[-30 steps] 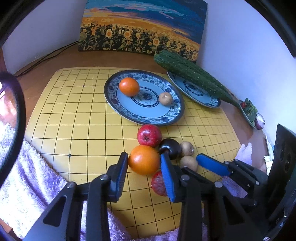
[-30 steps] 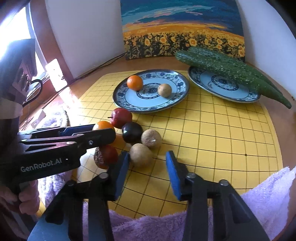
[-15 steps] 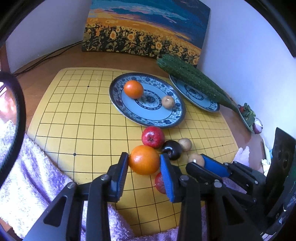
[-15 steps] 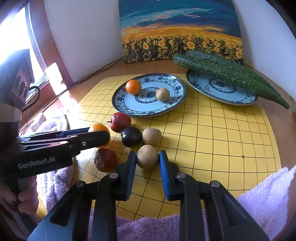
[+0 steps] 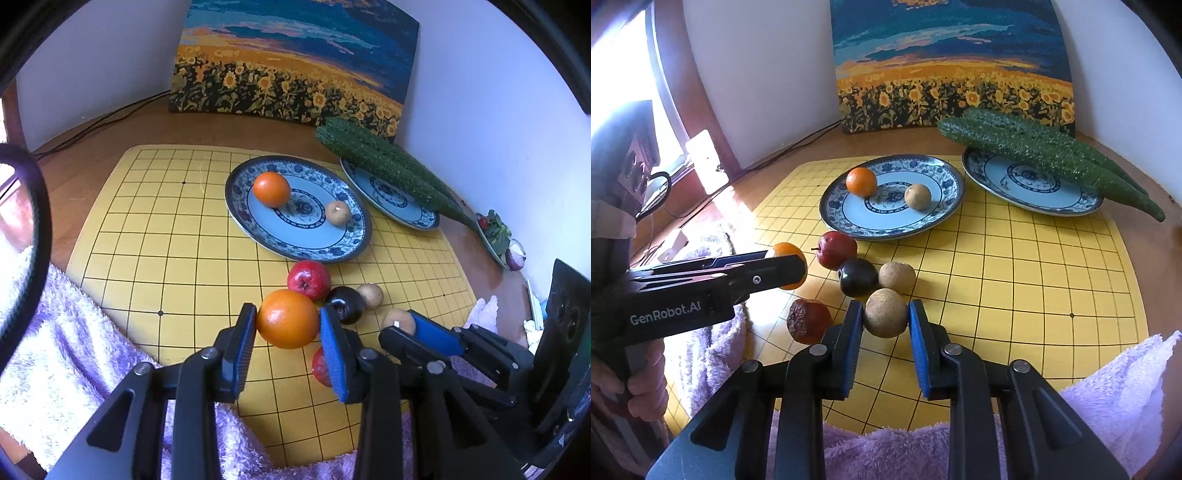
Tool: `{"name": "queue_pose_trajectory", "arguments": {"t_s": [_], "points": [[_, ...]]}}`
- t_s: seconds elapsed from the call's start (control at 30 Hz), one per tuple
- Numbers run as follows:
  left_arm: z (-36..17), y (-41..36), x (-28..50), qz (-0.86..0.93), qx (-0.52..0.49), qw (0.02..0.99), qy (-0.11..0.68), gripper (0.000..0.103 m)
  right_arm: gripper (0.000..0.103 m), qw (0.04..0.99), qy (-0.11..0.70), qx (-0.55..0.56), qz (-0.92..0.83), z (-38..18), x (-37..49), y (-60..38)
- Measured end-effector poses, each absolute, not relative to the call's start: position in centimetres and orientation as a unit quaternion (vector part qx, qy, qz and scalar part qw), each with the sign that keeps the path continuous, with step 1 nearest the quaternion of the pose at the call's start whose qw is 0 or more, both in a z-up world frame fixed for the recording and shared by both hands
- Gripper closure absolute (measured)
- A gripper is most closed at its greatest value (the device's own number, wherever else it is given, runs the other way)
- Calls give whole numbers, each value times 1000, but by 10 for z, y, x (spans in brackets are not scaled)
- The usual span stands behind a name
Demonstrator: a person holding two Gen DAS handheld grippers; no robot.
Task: Organize fruits
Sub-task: 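Grasp the second orange with the left gripper while the right gripper grasps another brown fruit, then lower both fruits onto the plate beside the first ones and open both grippers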
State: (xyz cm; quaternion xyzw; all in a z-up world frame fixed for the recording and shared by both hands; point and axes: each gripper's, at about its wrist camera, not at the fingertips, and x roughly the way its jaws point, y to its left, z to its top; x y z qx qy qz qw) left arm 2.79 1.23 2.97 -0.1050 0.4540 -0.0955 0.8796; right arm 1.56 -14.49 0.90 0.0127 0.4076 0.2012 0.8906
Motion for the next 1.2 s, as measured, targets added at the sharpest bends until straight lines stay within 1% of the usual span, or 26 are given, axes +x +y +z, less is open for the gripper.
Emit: {"name": "queue_pose_trajectory", "arguments": {"t_s": [0.43, 1.2], "points": [[36, 8, 35, -95, -94, 885, 445, 66, 77, 893, 400, 19, 204, 17, 17, -150], [41, 6, 73, -85, -73, 892, 439, 66, 77, 901, 389, 18, 193, 29, 43, -157]]}}
